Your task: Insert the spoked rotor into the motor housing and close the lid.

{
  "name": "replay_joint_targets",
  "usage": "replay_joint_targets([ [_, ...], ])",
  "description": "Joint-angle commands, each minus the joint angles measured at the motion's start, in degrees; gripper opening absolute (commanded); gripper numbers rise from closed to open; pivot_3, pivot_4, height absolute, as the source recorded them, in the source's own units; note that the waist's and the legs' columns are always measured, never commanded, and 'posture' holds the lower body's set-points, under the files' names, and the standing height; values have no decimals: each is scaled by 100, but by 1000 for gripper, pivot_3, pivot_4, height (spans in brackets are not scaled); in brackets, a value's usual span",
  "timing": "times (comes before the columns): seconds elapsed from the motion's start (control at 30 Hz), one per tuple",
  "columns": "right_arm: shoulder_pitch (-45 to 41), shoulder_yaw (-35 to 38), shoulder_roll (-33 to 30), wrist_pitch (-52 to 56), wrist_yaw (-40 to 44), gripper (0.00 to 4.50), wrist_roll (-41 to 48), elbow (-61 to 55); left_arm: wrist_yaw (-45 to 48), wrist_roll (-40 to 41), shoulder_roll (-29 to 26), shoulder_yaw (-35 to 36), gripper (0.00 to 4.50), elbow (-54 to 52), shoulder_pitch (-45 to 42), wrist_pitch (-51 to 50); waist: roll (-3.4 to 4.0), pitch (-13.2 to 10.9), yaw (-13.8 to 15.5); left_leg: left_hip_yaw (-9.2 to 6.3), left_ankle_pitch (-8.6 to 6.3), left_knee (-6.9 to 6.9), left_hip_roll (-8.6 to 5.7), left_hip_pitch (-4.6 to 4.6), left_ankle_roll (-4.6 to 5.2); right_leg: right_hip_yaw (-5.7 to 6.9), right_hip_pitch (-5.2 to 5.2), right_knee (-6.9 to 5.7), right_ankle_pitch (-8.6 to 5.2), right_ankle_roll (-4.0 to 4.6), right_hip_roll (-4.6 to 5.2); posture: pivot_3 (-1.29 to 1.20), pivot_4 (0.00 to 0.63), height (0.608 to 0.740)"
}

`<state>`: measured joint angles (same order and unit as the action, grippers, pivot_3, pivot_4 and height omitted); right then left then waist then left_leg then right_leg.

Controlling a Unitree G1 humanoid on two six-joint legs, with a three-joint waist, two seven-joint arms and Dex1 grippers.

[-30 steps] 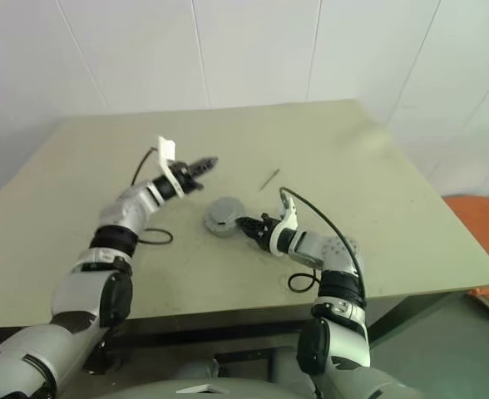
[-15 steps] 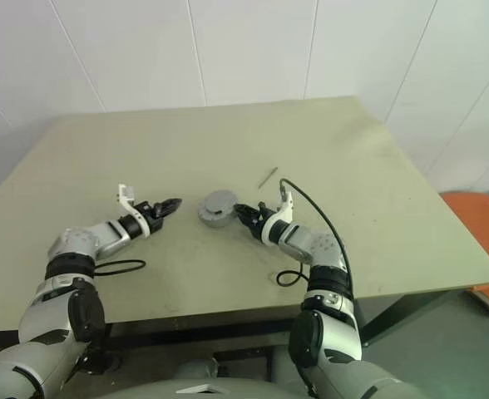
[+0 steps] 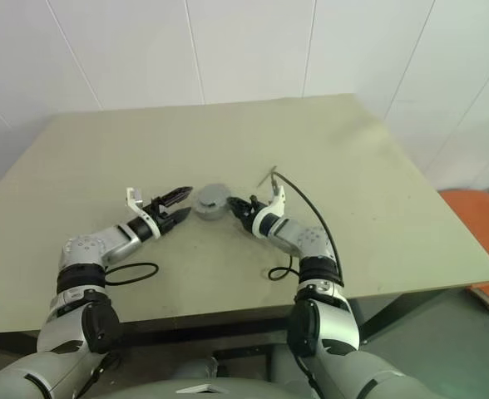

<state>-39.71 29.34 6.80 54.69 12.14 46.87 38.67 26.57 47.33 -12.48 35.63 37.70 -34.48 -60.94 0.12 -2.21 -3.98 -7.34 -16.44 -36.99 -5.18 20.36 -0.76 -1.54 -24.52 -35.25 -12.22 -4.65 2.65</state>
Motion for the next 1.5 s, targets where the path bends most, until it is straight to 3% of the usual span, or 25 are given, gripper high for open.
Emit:
replay_joint_targets([
  [0.03,-540,-148,379,-90,265,1219,198,33,-84,178,-23,41,4469,-175,-79,-49,0,0,-1,0,1,0,0,0,-2,0,0,0,1,1,0,0,0,740],
  [0.5,-507,-375,604,-184,626,1219,465,-41,-257,51,-206,-160,4469,321,-179,-176,0,1,1,0,2,-1,-1,-1,-4,0,0,-2,1,2,1,0,0,740],
  [1.13,-515,-544,562,-114,757,1219,805,-93,28,159,302,-114,4469,878,-933,251,-2,2,25,0,4,-5,-6,4,-6,0,0,-1,2,2,6,0,0,740],
  [1.23,-495,-552,542,-130,732,1219,819,-115,102,97,319,-151,3885,874,-930,466,-2,2,-5,0,4,-3,-5,4,-6,-1,-2,-2,2,2,5,0,0,740],
  [1.37,-472,-576,499,-166,732,1219,824,-102,91,106,320,-106,2678,877,-922,610,-2,2,6,0,4,-5,-5,4,-6,-2,-3,-6,2,2,4,0,0,740],
  [1.5,-488,-558,454,-242,741,1219,845,-39,108,146,316,-30,2210,874,-912,751,-3,3,9,0,4,-8,-6,5,-6,-2,-2,-6,2,2,6,0,0,740],
])
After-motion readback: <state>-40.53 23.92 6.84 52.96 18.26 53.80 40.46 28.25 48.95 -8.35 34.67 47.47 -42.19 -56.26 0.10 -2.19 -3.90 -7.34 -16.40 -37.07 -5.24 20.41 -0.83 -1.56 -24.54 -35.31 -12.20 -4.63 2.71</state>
